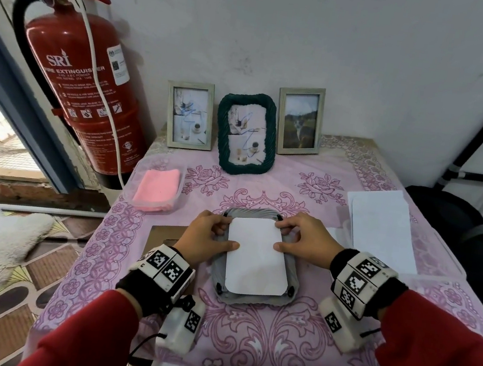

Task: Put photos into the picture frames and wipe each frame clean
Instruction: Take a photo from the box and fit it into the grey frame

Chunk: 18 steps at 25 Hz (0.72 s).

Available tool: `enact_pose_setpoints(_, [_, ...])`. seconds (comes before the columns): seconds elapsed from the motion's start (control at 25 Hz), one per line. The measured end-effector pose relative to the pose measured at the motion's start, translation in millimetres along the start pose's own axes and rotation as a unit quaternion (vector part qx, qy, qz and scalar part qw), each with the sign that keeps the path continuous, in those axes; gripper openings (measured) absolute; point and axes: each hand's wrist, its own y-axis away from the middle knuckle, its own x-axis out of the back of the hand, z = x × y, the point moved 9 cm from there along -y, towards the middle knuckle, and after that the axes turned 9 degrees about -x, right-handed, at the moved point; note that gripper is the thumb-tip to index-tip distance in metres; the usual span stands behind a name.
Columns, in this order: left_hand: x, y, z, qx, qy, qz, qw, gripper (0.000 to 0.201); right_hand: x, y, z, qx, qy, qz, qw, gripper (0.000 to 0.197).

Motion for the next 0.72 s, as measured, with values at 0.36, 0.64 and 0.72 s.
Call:
enact_pose_setpoints(0.36, [31.8,19.2,2.2,0.003,0.056,0.045,0.997,0.039,0.3,2.8,-1.2,-0.004,0.005,-0.001,1.0,0.052])
enact_pose_setpoints(0.64, [77.9,67.8,-63.9,0.139,-0.133,0.051,0.98,0.062,0.6,4.2,-3.5,-0.001,0.005,-0.008,1.0,0.05])
enact_pose_setpoints(0.72, [79.3,77.7,-72.4,0.17,-0.151,0.049,0.973,0.075,0.7,4.7,-3.8,0.0,0.002,-0.008,1.0,0.049])
